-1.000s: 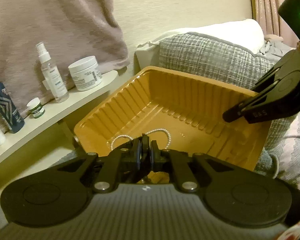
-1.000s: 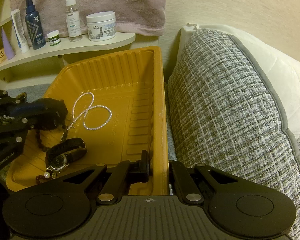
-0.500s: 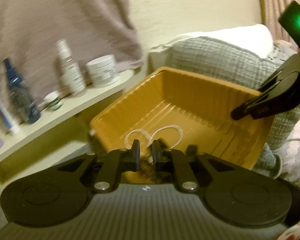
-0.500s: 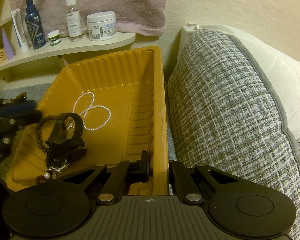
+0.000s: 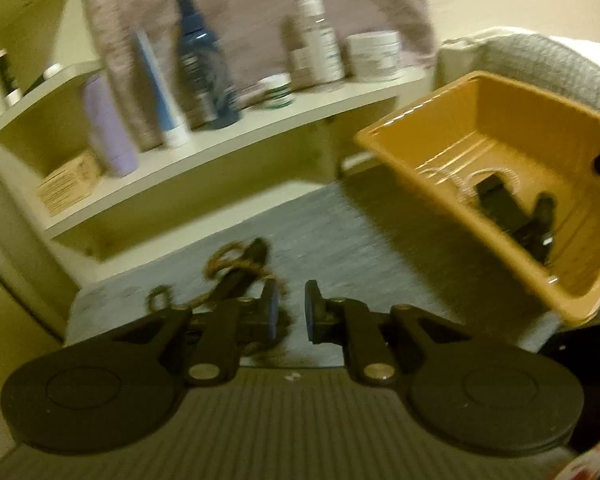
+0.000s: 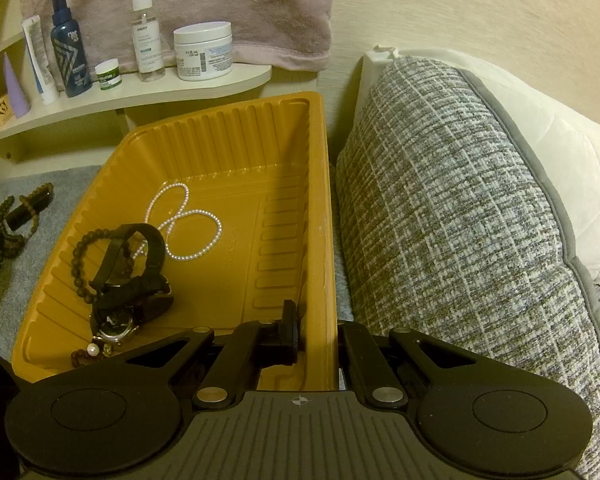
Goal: Organize jewelry
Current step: 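Grasp the brown bead necklace in the pile with the left gripper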
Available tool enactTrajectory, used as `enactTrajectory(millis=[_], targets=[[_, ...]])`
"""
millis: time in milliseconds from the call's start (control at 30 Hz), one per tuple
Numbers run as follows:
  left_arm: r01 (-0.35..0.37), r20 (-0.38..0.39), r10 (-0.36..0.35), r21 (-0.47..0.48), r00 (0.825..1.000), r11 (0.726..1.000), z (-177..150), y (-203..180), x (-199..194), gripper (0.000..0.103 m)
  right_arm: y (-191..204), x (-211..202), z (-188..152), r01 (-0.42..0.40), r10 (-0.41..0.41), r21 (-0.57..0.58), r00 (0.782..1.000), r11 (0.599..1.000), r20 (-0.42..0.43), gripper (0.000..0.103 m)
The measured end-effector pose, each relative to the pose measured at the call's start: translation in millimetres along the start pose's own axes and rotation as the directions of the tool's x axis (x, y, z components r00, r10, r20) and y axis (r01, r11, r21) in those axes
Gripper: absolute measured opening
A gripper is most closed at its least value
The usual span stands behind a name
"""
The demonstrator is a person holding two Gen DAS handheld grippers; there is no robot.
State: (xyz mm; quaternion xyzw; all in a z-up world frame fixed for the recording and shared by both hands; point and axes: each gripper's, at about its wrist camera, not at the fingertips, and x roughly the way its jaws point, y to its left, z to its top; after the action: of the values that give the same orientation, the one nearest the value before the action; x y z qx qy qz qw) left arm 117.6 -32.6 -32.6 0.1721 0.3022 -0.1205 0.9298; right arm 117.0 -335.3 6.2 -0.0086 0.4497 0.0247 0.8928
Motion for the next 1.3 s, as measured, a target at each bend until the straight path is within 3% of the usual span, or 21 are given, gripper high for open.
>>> enactTrajectory(millis=[200, 867, 1300], targets=[[-0.043, -0.031, 0.042, -0.017, 0.999, 0.999, -8.4, 19.8, 11.3, 0.016, 0.0, 0.1, 0.2, 0.000, 0.000, 0.000, 1.000, 1.000, 0.000, 0.003], [0.022, -0.032, -0.021, 0.043, 0.999, 0.999, -8.3, 9.7, 18.8, 0.021, -1.0, 1.1, -0.1, 0.000, 0.000, 0.002, 1.000, 1.000, -0.003, 0.004], [-0.029, -0.036, 0.031, 0.049, 0.999, 0.998, -10.7, 19.2, 23.6, 0.021, -1.1, 1.3, -0.2, 0.000, 0.000, 0.002, 1.000, 1.000, -0.003, 0.004]])
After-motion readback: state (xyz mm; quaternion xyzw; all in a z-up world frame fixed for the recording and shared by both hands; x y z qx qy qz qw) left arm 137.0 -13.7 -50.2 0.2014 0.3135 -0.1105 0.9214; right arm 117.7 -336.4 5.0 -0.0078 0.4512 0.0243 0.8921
